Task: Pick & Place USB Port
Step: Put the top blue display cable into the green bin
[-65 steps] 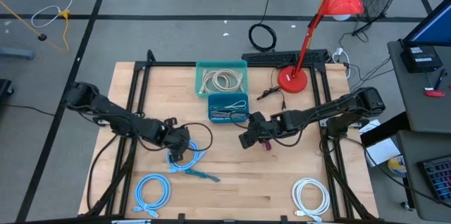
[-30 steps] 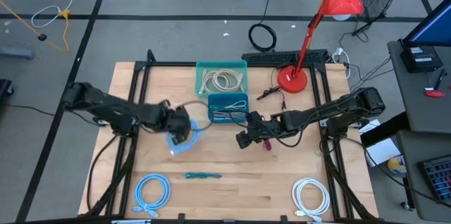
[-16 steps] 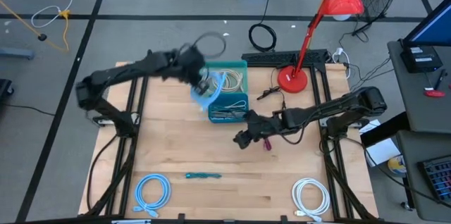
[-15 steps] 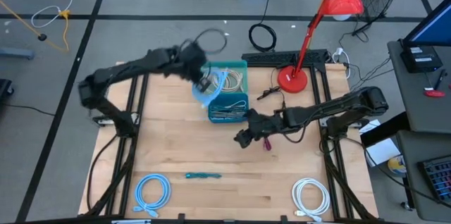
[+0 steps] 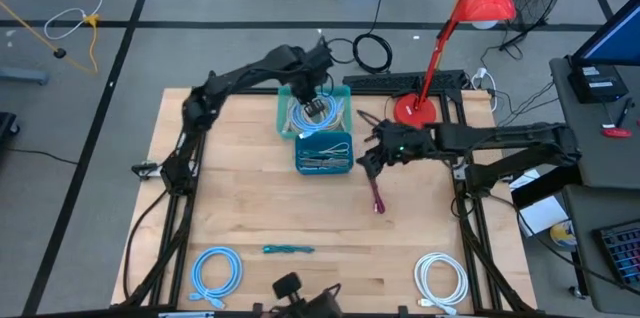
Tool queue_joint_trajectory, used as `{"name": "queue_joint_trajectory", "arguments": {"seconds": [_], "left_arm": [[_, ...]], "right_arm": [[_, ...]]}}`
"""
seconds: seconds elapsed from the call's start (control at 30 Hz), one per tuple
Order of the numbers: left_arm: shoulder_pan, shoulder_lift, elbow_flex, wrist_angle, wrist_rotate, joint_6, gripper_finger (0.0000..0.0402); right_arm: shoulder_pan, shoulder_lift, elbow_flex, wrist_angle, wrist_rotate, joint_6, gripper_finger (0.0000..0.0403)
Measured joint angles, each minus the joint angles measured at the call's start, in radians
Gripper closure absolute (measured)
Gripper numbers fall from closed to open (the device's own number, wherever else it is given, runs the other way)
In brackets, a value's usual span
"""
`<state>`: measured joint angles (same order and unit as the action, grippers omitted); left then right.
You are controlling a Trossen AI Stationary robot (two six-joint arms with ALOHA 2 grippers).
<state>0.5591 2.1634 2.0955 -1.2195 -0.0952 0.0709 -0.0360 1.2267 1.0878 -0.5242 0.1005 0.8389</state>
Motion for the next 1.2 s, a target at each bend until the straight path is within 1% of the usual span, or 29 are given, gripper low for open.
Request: {"name": "queue_joint_trajectory", "arguments": {"seconds": [0.1, 0.2, 0.4, 0.57, 0.67, 0.77, 0.87, 1.03, 1.2], "left_arm": [[0.002, 0.061, 0.057, -0.011, -0.037, 0.084, 0.0369], [0.008, 0.093, 0.086, -0.005, -0.073, 0.145, 0.0369], [0.034, 0.102, 0.102, 0.033, -0.067, 0.159, 0.0369], [0.054, 0.102, 0.102, 0.046, -0.065, 0.111, 0.0369], [0.061, 0.102, 0.102, 0.043, -0.065, 0.011, 0.0369], [0.063, 0.102, 0.102, 0.064, -0.029, -0.070, 0.0369], [0.052, 0.102, 0.102, 0.114, 0.002, -0.082, 0.0369], [0.025, 0.112, 0.102, 0.154, 0.021, -0.074, 0.0369], [0.016, 0.144, 0.102, 0.145, 0.017, -0.077, 0.0369]], "right_arm": [[-0.005, -0.033, 0.000, -0.026, 0.047, -0.014, 0.0165], [-0.005, -0.045, 0.000, -0.038, 0.085, -0.014, 0.0165], [-0.002, -0.039, 0.000, -0.033, 0.086, 0.002, 0.0165], [-0.013, -0.035, 0.000, -0.026, 0.086, 0.001, 0.0165], [-0.017, -0.031, 0.000, -0.028, 0.087, 0.001, 0.0165], [-0.017, -0.032, 0.000, -0.025, 0.098, 0.002, 0.0165], [-0.017, -0.032, 0.000, -0.026, 0.112, 0.003, 0.0165], [-0.016, -0.032, 0.000, -0.026, 0.112, 0.010, 0.0165], [-0.014, -0.032, 0.000, -0.026, 0.109, 0.013, 0.0165]]}}
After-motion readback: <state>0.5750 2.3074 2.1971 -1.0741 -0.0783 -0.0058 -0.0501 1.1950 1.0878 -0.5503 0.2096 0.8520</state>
